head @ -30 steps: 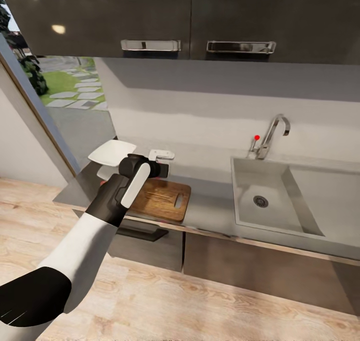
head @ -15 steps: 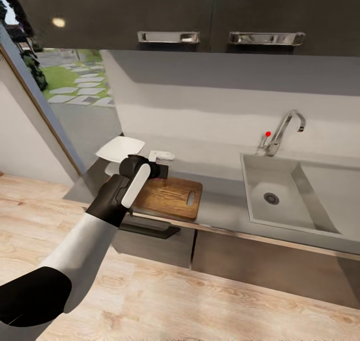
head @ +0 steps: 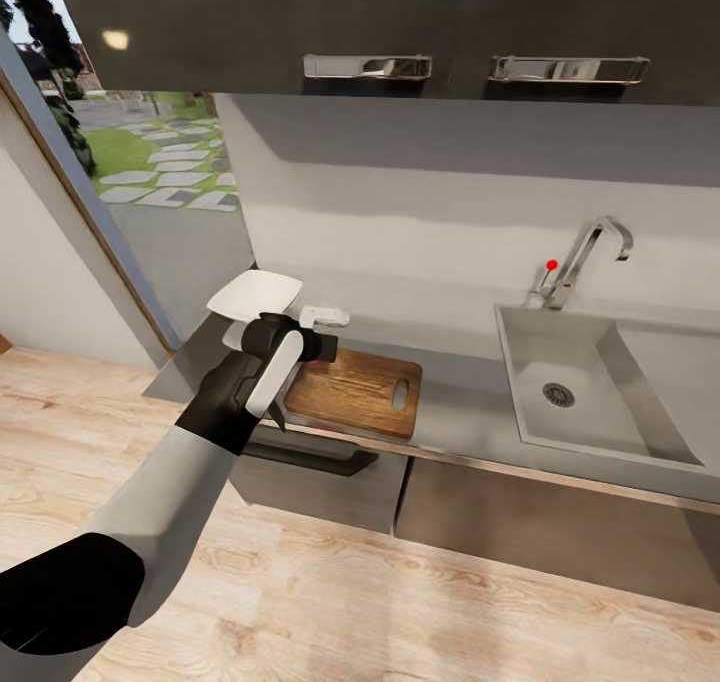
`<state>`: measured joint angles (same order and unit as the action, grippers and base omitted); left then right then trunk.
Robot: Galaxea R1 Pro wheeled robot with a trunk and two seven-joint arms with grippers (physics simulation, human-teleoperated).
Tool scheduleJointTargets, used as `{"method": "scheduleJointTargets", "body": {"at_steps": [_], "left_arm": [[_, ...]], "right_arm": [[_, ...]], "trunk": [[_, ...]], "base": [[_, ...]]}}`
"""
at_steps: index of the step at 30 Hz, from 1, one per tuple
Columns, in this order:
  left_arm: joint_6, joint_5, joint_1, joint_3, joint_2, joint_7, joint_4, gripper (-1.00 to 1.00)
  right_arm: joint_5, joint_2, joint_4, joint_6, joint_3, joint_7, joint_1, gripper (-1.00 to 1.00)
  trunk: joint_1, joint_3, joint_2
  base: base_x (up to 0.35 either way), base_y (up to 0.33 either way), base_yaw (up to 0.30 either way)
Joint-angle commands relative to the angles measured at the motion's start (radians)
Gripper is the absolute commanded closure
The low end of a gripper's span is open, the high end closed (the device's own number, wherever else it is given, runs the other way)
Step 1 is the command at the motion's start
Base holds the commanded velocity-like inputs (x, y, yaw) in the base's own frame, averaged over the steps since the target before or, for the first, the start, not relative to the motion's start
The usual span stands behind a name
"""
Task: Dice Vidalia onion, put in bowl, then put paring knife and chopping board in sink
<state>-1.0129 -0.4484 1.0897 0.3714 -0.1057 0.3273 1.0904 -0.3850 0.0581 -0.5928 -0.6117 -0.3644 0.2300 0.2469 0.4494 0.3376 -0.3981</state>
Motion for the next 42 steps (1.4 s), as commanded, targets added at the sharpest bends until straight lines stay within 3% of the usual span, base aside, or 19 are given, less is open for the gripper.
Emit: {"method": "scheduleJointTargets", "body": {"at_steps": [1, 15, 24, 42], "left_arm": [[-0.003, -0.009, 0.001, 0.004, 0.000, 0.010, -0.003, 1.00], [-0.003, -0.009, 0.001, 0.010, -0.003, 0.010, -0.019, 1.00], [-0.003, -0.009, 0.001, 0.069, -0.005, 0.010, -0.018, 1.00], [-0.003, -0.009, 0.001, 0.073, -0.008, 0.010, -0.016, 1.00]], "right_arm": [[-0.005, 0.002, -0.002, -0.002, -0.008, 0.009, 0.000, -1.00], [-0.005, 0.002, -0.002, -0.002, -0.008, 0.009, 0.000, -1.00], [-0.005, 0.002, -0.002, -0.002, -0.008, 0.009, 0.000, -1.00], [-0.005, 0.002, -0.002, -0.002, -0.008, 0.009, 0.000, -1.00]], "trunk": [[0.001, 0.002, -0.002], [0.001, 0.002, -0.002], [0.001, 0.002, -0.002], [0.001, 0.002, -0.002]], "base": [[0.000, 0.001, 0.000], [0.095, -0.059, 0.000], [0.068, -0.066, 0.000], [-0.086, -0.001, 0.000]]}}
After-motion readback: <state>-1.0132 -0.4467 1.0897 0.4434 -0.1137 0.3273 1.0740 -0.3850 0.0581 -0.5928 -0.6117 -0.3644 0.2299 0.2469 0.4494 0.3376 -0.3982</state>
